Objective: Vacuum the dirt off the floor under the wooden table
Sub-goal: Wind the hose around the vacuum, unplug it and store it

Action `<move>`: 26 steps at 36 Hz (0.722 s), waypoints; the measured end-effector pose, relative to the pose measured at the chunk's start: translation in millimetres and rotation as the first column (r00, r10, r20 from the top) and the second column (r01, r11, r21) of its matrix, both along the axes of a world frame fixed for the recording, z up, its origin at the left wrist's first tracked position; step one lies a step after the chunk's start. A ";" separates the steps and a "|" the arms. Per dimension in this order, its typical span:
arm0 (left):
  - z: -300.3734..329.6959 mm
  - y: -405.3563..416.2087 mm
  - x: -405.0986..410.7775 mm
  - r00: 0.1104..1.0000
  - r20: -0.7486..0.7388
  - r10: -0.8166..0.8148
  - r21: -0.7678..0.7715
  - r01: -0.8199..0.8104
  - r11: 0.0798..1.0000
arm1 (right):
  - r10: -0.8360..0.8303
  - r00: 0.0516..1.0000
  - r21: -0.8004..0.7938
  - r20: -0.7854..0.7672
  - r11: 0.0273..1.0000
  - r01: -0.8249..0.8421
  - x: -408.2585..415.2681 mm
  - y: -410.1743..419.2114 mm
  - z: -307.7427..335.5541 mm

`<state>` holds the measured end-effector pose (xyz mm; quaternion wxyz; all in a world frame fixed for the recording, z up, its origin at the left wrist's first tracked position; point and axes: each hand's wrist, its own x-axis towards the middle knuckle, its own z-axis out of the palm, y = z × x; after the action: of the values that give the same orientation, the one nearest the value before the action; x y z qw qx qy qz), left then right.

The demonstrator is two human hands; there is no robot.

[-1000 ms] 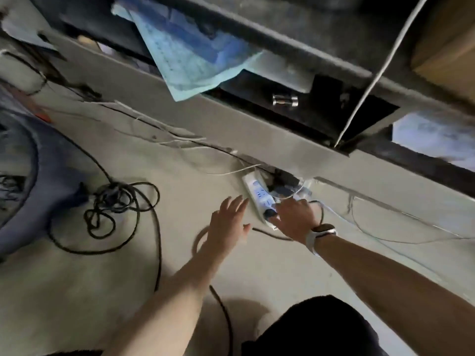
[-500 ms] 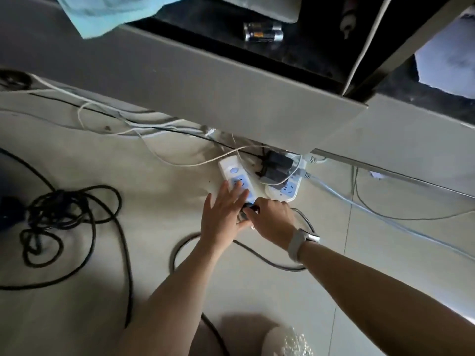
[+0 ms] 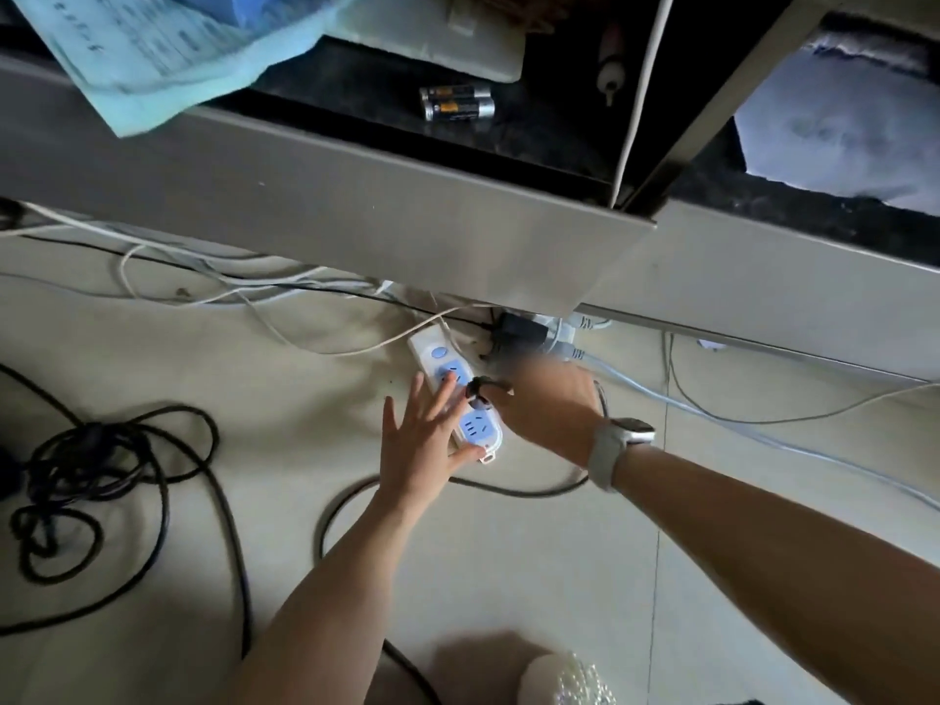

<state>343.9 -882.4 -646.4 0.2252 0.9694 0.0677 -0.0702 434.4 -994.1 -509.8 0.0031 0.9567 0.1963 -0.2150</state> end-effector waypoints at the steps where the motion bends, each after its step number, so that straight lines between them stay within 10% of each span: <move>1: 1.8 1.2 0.2 0.999 -0.032 -0.021 -0.025 0.021 0.999 | 0.006 1.000 -0.012 -0.018 1.000 -0.006 2.1 -5.0 4.4; 9: 68.1 11.4 -23.1 0.966 -0.230 0.115 -0.290 -0.181 0.940 | -0.173 0.918 0.212 -0.357 0.942 0.260 -6.9 -7.0 39.1; 18: 276.0 20.9 -74.9 0.852 -0.476 0.218 -0.752 -0.523 0.400 | -0.064 0.589 0.421 -0.806 0.638 0.645 -37.0 79.0 224.7; 26: 475.1 59.4 -92.9 0.911 -0.264 0.317 -0.771 -0.397 0.498 | 0.182 0.525 0.552 -0.831 0.382 0.741 -74.5 152.0 418.2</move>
<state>251.0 -823.0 -171.3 0.6488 0.7180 0.2364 -0.0875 359.8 -842.1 -91.6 -0.6246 0.6168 0.0604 -0.4752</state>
